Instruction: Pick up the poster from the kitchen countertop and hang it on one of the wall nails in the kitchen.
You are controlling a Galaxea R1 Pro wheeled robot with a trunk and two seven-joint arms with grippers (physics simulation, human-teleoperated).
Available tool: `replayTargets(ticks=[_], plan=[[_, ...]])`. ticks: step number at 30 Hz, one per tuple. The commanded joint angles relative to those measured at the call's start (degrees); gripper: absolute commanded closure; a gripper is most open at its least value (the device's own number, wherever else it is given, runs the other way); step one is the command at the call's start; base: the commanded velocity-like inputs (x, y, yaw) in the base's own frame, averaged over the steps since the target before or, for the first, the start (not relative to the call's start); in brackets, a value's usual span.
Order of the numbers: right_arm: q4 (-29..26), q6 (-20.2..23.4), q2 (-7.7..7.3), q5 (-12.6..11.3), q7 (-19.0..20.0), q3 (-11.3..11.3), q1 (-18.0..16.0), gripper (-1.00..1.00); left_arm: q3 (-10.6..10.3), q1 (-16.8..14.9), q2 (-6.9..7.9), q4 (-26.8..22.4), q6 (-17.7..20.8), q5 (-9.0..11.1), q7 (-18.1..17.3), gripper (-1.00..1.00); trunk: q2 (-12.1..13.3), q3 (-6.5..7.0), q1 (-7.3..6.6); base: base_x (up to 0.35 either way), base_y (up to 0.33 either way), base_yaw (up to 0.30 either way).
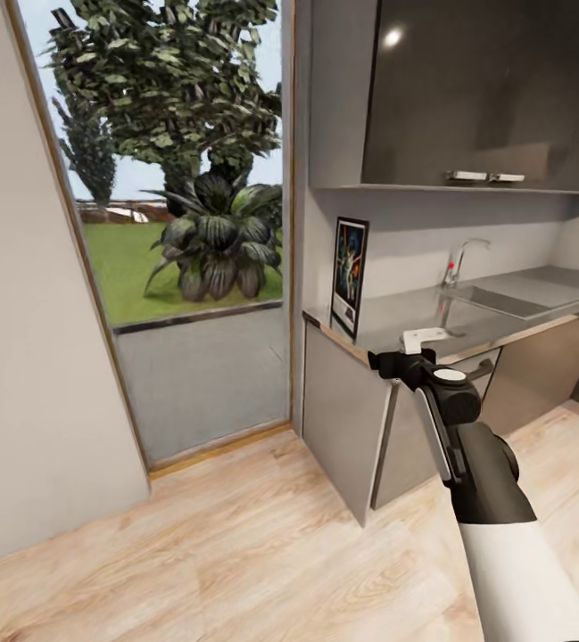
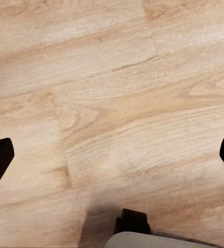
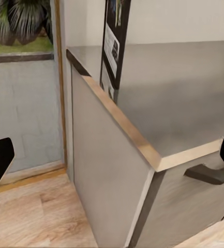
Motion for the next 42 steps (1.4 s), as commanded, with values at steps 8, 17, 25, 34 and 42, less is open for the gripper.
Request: replayTargets(ticks=[8, 17, 25, 34, 42], plan=[[-0.04, 0.25, 0.01, 0.33, 0.04, 0.07, 0.16, -1.0, 0.04, 0.02, -0.01, -0.05, -0.1, 0.0, 0.0, -1.0, -0.03, -0.05, 0.04, 0.332, -0.008, 0.023], [-0.04, 0.11, 0.01, 0.33, 0.07, 0.13, 0.54, -1.0, 0.04, 0.02, -0.08, -0.06, -0.04, 0.0, 0.0, -1.0, -0.03, -0.05, 0.04, 0.302, -0.088, 0.244], [0.37, -5.34, -0.17, 0.39, 0.16, 0.07, 1.43, -1.0, 0.04, 0.02, -0.09, -0.08, -0.02, -0.01, 0.0, -1.0, -0.03, -0.05, 0.04, 0.056, -0.029, 0.187], [3.31, -13.01, -0.69, 0.42, 0.16, -1.75, 4.51, -1.0, 0.04, 0.02, -0.09, -0.12, -0.03, 0.0, 0.03, -1.0, -0.03, -0.05, 0.04, 0.003, -0.001, 0.013], [8.12, -17.25, -0.78, 0.33, 0.39, -7.59, 5.47, -1.0, 0.04, 0.02, -0.09, -0.22, -0.02, 0.0, 0.07, -1.0, -0.03, -0.05, 0.04, 0.0, -0.001, 0.001]])
